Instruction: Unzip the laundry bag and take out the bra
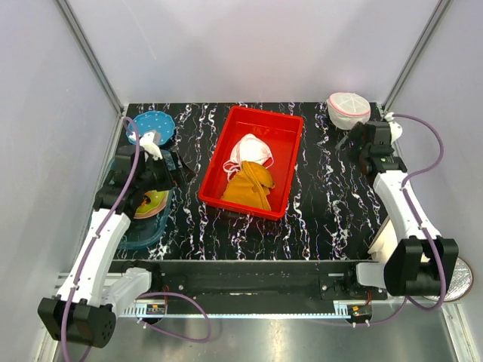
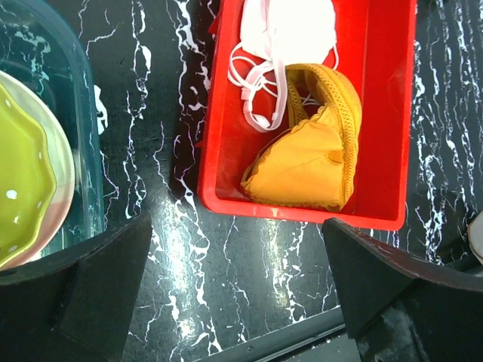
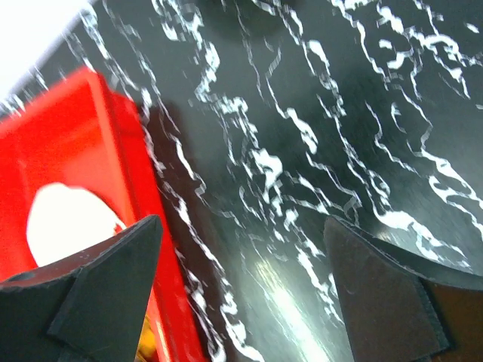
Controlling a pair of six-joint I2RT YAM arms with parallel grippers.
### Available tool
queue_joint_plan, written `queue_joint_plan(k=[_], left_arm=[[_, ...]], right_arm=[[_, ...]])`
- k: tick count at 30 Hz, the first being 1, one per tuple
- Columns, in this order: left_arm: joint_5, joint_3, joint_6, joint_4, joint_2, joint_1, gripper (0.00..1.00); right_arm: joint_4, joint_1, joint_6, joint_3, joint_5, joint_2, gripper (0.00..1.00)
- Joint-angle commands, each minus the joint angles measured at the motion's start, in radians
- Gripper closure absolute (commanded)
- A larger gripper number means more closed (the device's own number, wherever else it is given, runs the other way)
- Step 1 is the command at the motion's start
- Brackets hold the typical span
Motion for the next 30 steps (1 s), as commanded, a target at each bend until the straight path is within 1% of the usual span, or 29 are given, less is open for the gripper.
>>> queue_joint_plan(k=[1, 2, 3, 4, 5, 7, 8, 10, 11, 13, 14, 16, 17, 18, 20, 21, 22, 23, 24, 25, 26, 27, 28, 29, 30], left_arm=[[0.024, -0.017, 0.01, 0.052, 0.049, 0.002, 0.01], [0.024, -0.014, 0.005, 0.052, 0.053, 0.002, 0.01], [0.024, -0.009, 0.005, 0.054, 0.056, 0.002, 0.01], [0.015, -0.01, 0.005, 0.06, 0.058, 0.002, 0.01], [0.007, -0.009, 0.008, 0.061, 0.063, 0.0, 0.01], [-0.011, 0.003, 0.014, 0.06, 0.07, 0.002, 0.01], [-0.014, 0.009, 0.023, 0.057, 0.085, 0.0, 0.01], [-0.023, 0.028, 0.031, 0.04, 0.099, 0.0, 0.01], [-0.028, 0.032, 0.034, 0.038, 0.109, 0.0, 0.01], [-0.037, 0.033, 0.031, 0.037, 0.113, 0.0, 0.01], [-0.043, 0.031, 0.03, 0.038, 0.115, 0.0, 0.01], [-0.048, 0.028, 0.025, 0.038, 0.119, -0.001, 0.01], [-0.048, 0.028, 0.025, 0.038, 0.121, -0.003, 0.01], [-0.049, 0.025, 0.025, 0.037, 0.121, -0.004, 0.01], [-0.052, 0.019, 0.022, 0.034, 0.116, -0.004, 0.01], [-0.057, 0.017, 0.02, 0.034, 0.115, -0.004, 0.01], [-0.063, 0.014, 0.016, 0.032, 0.11, -0.004, 0.01], [-0.065, 0.014, 0.013, 0.032, 0.11, -0.004, 0.01], [-0.062, 0.016, 0.013, 0.034, 0.112, -0.004, 0.01], [-0.05, 0.019, 0.017, 0.034, 0.122, -0.004, 0.01], [-0.045, 0.025, 0.02, 0.032, 0.124, -0.004, 0.01], [-0.043, 0.042, 0.022, 0.031, 0.133, -0.006, 0.01], [-0.037, 0.049, 0.023, 0.028, 0.136, -0.006, 0.01], [-0.034, 0.058, 0.022, 0.028, 0.144, -0.006, 0.01], [-0.025, 0.066, 0.02, 0.028, 0.147, -0.007, 0.01]], right_arm=[[0.255, -0.037, 0.105, 0.058, -0.039, 0.049, 0.05], [0.253, -0.067, 0.104, 0.126, 0.0, 0.114, 0.05], [0.252, -0.09, 0.108, 0.16, 0.002, 0.154, 0.04], [0.255, -0.139, 0.128, 0.196, -0.008, 0.196, 0.03], [0.256, -0.165, 0.14, 0.267, -0.033, 0.278, 0.02], [0.255, -0.202, 0.183, 0.352, -0.075, 0.369, 0.0], [0.255, -0.231, 0.199, 0.433, -0.113, 0.454, 0.0], [0.255, -0.253, 0.251, 0.512, -0.135, 0.538, 0.0], [0.253, -0.264, 0.266, 0.585, -0.153, 0.62, 0.0], [0.243, -0.27, 0.284, 0.67, -0.163, 0.709, 0.0], [0.233, -0.27, 0.291, 0.754, -0.16, 0.792, 0.0], [0.182, -0.275, 0.317, 0.847, -0.167, 0.877, 0.0], [0.164, -0.278, 0.329, 0.938, -0.188, 0.958, 0.0], [0.151, -0.279, 0.34, 0.979, -0.189, 0.995, 0.0], [0.141, -0.278, 0.355, 1.079, -0.245, 1.082, 0.02], [0.137, -0.278, 0.36, 1.115, -0.256, 1.108, 0.08], [0.111, -0.278, 0.366, 1.148, -0.268, 1.136, 0.12], [0.089, -0.278, 0.369, 1.215, -0.287, 1.182, 0.16], [0.071, -0.278, 0.369, 1.239, -0.299, 1.196, 0.33], [0.062, -0.276, 0.366, 1.247, -0.308, 1.201, 0.41], [0.062, -0.275, 0.361, 1.219, -0.31, 1.183, 0.54], [0.065, -0.273, 0.355, 1.19, -0.299, 1.157, 0.71], [0.096, -0.268, 0.346, 1.144, -0.284, 1.126, 1.0], [0.133, -0.27, 0.343, 1.01, -0.262, 1.036, 1.0], [0.184, -0.268, 0.34, 0.924, -0.261, 0.982, 1.0]])
